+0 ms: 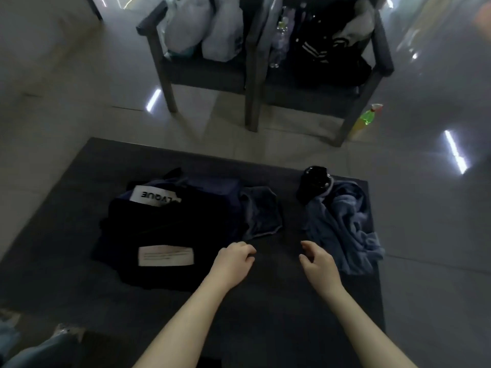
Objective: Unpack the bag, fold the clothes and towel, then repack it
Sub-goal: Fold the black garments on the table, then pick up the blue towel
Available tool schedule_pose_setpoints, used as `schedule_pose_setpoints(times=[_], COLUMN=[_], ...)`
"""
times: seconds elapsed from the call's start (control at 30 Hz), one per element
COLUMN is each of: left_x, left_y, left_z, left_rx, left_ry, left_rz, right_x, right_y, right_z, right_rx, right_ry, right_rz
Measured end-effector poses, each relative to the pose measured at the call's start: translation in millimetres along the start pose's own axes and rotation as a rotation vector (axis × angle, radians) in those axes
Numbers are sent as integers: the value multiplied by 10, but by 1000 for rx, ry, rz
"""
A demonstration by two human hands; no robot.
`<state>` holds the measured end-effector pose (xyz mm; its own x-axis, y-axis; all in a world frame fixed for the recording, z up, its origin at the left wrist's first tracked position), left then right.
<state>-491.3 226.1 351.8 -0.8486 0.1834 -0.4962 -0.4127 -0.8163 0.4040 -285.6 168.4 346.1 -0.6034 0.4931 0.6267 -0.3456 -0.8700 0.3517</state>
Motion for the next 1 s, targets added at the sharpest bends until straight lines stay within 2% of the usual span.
schedule_pose_setpoints(times=[0.17, 0.27, 0.4, 0.5, 0.67, 0.77, 0.87, 0.93, 1.0], left_x=[-319, -471, -636, -731, -846, -869, -824, -797, -776], left_y=[-326, -506, -777, -988, -1314, -1366, -1327, -1216, -1086], left_z=[-935, -1385, -1772, -1999, -2245, -2283, -2278, -2254, -2203], left_rx=[55, 73, 24, -39, -183, -269, -323, -353, -401], left_ry=[179, 261, 379, 491, 438, 417, 543, 625, 659], left_rz=[117, 125, 101, 69, 77, 84, 40, -20, -93], right_x=[-890, -1233, -1560, -1717, -1821, -1817, -1803, -1834, -1921], right_y=[-316, -550, -778, -824, -796, -790, -741, -731, -765], right_z=[240, 229, 6, -204, -298, -212, -37, -2, -63], right_rx=[-65, -135, -172, -212, -352, -392, -581, -650, -586], right_ry=[114, 258, 430, 483, 521, 359, 260, 344, 395], right_rz=[0, 48, 90, 195, 289, 344, 440, 420, 340])
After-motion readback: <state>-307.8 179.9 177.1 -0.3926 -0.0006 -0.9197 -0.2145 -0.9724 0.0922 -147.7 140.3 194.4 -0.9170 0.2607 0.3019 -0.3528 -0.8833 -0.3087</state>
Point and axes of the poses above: each hand's wrist, its own y-axis away from the middle knuckle, its own z-axis out of the back of the hand, x = y × z, the point moved 5 cm from there along -y, towards the middle knuckle, and after that the axes turned 3 degrees about -x, right-handed, at the moved point
